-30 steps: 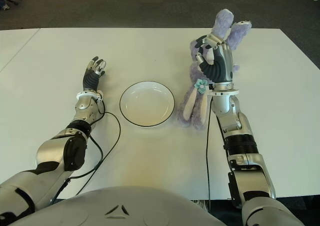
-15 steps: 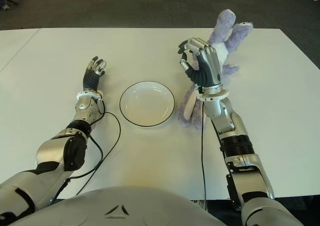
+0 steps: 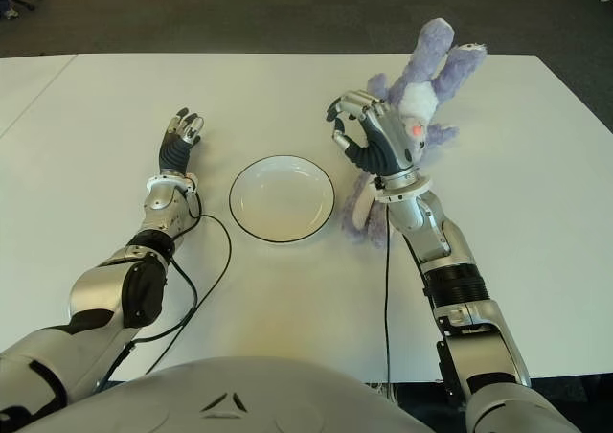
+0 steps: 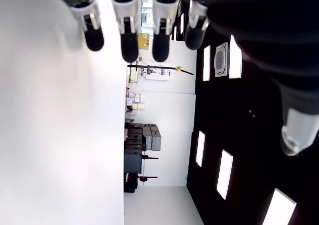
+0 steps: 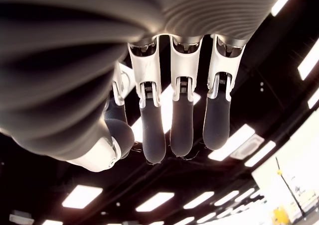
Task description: Put the doll into the plate.
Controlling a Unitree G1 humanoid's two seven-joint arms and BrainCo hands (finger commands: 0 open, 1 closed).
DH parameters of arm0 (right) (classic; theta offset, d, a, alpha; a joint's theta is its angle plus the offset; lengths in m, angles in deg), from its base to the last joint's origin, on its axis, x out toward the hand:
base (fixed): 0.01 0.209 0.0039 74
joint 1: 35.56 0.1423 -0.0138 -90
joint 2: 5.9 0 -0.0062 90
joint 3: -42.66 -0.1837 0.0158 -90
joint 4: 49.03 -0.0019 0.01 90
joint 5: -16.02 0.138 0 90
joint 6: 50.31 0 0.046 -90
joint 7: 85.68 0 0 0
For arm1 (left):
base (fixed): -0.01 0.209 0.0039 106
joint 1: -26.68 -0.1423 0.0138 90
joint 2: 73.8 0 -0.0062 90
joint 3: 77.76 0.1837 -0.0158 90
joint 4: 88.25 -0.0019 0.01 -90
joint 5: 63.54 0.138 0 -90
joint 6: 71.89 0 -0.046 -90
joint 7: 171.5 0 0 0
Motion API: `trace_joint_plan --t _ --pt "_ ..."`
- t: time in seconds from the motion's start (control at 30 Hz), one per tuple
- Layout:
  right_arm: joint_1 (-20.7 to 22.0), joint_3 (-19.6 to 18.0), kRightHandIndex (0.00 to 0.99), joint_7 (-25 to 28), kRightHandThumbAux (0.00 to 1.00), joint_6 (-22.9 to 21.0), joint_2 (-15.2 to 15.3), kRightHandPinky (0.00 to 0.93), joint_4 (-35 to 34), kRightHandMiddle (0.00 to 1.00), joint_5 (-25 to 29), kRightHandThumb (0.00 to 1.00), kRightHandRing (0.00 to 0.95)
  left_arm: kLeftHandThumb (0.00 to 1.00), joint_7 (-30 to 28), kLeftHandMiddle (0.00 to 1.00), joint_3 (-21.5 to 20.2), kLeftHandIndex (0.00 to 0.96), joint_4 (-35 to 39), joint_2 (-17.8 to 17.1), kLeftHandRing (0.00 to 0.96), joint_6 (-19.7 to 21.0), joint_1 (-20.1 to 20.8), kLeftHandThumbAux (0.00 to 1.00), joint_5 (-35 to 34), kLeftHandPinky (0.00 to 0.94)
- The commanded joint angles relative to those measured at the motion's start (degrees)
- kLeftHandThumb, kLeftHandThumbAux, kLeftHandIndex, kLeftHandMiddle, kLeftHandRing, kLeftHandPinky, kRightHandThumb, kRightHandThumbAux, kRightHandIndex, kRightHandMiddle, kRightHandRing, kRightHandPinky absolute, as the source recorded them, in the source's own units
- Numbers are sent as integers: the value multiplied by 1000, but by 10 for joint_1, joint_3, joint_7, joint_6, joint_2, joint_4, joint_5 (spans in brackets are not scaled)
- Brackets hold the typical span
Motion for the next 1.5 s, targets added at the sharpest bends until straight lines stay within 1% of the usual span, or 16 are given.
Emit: trace_joint_plan --t 0.03,0.07,0.1,0.13,0.17,0.23,0.37,0.6,0.9,1.1,1.23,1.5 --pt "-41 25 185 82 568 -32 23 103 36 142 8 410 116 0 -6 130 -3 95 -65 25 120 63 -103 510 -4 97" --pt "-43 25 127 93 532 -37 26 25 34 65 8 338 36 0 -6 130 -3 95 -65 25 120 62 -103 509 -4 97" --pt "-43 25 93 107 511 -46 28 6 25 25 7 315 11 0 -6 130 -3 95 -65 25 120 62 -103 508 -4 98" --pt "-42 24 81 115 503 -52 28 3 18 12 7 310 5 0 -6 130 -4 96 -65 25 120 62 -103 507 -4 98" --pt "-42 25 71 115 497 -55 34 0 18 3 -7 305 1 0 -5 130 -4 96 -65 25 120 62 -103 507 -5 99" --pt "-39 28 8 110 438 -60 47 0 16 0 -39 240 0 0 -3 138 -4 101 -65 26 125 61 -103 501 -5 103" --pt "-37 28 0 109 398 -70 62 0 10 0 -68 192 0 0 -1 139 -3 101 -65 26 125 62 -103 498 -3 98" --pt "-36 32 0 121 360 -93 73 0 5 0 -83 172 0 0 -3 140 -2 104 -65 24 123 63 -103 488 -2 103" --pt "-26 36 0 135 360 -110 79 0 25 0 -85 185 0 0 1 139 0 110 -65 24 123 63 -103 488 0 102" --pt "6 47 0 114 382 -100 81 0 118 0 -89 220 0 0 -1 147 -4 117 -65 27 135 60 -103 489 -4 111" --pt "23 55 0 103 391 -90 84 0 166 0 -89 216 0 0 -3 144 -5 113 -65 28 131 58 -104 485 -5 104" --pt "52 66 0 89 380 -83 93 0 210 0 -93 185 0 0 -1 138 -2 114 -65 28 126 58 -104 482 -2 99"
